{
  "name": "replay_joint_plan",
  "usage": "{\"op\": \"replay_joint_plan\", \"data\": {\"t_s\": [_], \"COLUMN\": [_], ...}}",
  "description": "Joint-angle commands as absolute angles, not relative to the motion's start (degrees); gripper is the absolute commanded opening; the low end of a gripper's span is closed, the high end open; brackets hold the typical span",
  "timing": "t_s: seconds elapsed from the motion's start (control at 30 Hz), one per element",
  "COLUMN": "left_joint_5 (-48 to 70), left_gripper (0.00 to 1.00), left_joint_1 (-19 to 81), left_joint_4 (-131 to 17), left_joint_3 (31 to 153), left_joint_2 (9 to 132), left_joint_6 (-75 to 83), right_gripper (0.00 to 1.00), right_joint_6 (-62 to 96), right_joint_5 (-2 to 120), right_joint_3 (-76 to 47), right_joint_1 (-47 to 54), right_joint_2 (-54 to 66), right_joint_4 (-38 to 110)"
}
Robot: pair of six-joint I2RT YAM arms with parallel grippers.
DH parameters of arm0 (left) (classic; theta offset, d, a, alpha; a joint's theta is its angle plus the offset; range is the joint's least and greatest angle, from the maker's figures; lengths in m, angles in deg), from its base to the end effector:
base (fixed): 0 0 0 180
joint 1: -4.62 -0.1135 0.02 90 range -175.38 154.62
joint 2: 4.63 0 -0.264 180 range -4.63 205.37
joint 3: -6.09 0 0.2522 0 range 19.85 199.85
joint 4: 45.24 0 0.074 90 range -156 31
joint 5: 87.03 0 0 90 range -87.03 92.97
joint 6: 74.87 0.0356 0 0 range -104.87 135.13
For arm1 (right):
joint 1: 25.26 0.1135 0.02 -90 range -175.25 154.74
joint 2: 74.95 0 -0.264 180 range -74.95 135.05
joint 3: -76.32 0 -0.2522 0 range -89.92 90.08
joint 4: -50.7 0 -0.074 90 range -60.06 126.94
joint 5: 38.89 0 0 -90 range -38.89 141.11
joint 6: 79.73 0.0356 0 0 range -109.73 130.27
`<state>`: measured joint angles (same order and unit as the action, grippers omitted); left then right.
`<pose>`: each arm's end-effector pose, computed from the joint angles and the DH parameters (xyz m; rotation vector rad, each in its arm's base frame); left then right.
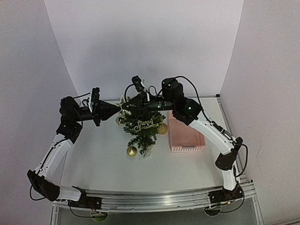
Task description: Decorate the small christmas tree
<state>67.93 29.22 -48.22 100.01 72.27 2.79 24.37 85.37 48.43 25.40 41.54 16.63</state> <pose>0.2482 -0.1491 0.4661 1.1390 1.1262 -1.2533 0.2673 0.3578 0.4995 -1.0042 1.3897 1.3249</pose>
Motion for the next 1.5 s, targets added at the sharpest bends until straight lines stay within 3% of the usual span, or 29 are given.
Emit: {"op": "replay_joint_plan", "data": {"t_s": [0.0,0.1,0.13,0.2,0.23,0.3,0.57,0.7,1.07,1.3,1.47], "left_joint_5": [68.4,68.0,67.6,65.9,64.5,61.9,50.8,49.1,47.1,47.8,48.2], "left_gripper": [0.0,0.03,0.16,0.62,0.79,0.98,1.0,1.0,0.99,0.81,0.8], "left_joint_1": [29.4,29.3,29.3,29.3,29.2,29.2,28.0,28.0,28.0,28.0,28.0], "left_joint_4": [-47.7,-47.9,-48.1,-48.8,-49.5,-50.9,-58.8,-59.6,-51.7,-49.7,-50.0], "left_joint_3": [100.8,100.6,100.4,99.8,99.6,99.3,95.4,92.6,86.1,83.9,83.3], "left_joint_2": [71.7,71.4,71.2,70.3,69.7,68.4,64.7,64.4,67.1,69.1,69.5], "left_joint_6": [3.5,4.4,4.8,6.4,7.4,10.6,18.4,19.0,17.6,18.7,19.4], "right_gripper": [0.0,0.0,0.0,0.0,0.0,0.0,0.0,0.0,0.0,0.0,0.0], "right_joint_6": [25.2,24.3,23.9,23.0,22.6,20.7,12.9,14.2,17.0,17.8,18.9], "right_joint_5": [87.2,85.5,84.4,82.1,80.6,76.0,60.6,62.4,68.4,72.1,75.0], "right_joint_3": [49.5,47.4,46.3,44.1,42.8,39.9,24.8,16.6,9.2,9.0,12.8], "right_joint_1": [25.2,25.1,25.2,24.9,24.6,24.1,22.9,21.5,17.5,16.5,15.3], "right_joint_2": [41.2,39.4,38.8,36.9,36.0,33.0,24.2,22.3,22.6,24.1,25.6], "right_joint_4": [18.7,18.7,18.7,18.6,18.7,18.9,25.0,33.9,45.3,44.9,38.7]}}
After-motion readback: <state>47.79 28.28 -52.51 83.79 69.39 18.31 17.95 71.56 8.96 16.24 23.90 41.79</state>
